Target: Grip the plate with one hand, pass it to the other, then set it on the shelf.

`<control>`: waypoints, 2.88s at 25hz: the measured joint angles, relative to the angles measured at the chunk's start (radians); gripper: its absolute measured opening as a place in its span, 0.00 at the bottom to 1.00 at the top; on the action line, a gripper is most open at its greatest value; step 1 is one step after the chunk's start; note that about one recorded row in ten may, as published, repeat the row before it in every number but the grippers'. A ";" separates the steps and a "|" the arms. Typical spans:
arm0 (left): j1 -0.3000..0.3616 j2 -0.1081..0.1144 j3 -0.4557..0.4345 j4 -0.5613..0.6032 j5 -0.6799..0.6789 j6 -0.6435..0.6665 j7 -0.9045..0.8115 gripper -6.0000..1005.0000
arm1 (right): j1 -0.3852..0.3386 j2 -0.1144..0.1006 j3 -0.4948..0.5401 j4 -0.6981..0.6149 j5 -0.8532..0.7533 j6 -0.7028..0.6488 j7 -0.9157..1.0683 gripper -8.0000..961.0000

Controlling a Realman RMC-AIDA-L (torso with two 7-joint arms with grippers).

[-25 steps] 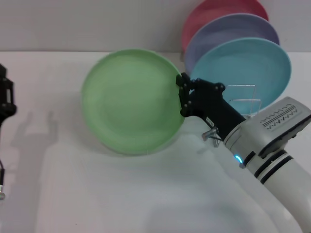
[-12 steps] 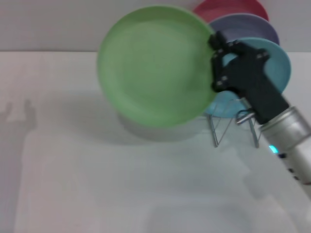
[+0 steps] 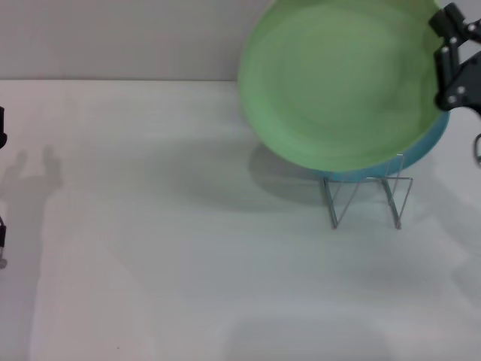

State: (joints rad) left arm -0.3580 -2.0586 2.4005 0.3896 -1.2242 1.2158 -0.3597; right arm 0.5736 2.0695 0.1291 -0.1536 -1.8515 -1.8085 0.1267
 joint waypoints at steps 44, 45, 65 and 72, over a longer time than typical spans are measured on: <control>0.005 -0.018 0.003 0.204 0.005 -0.072 0.000 0.46 | -0.016 -0.064 -0.446 -0.534 -0.015 0.019 -0.078 0.03; 0.007 -0.018 0.003 0.205 0.005 -0.071 0.000 0.46 | -0.020 -0.063 -0.455 -0.534 -0.015 0.026 -0.079 0.03; 0.012 -0.015 0.017 0.207 0.008 -0.068 -0.006 0.46 | -0.041 -0.035 -0.527 -0.518 -0.031 0.136 -0.056 0.06; 0.013 -0.014 0.017 0.207 0.008 -0.069 -0.007 0.46 | -0.044 -0.034 -0.523 -0.538 -0.024 0.123 0.055 0.21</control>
State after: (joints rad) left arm -0.3452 -2.0724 2.4175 0.5969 -1.2161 1.1470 -0.3666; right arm 0.5294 2.0357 -0.3943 -0.6920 -1.8757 -1.6857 0.1821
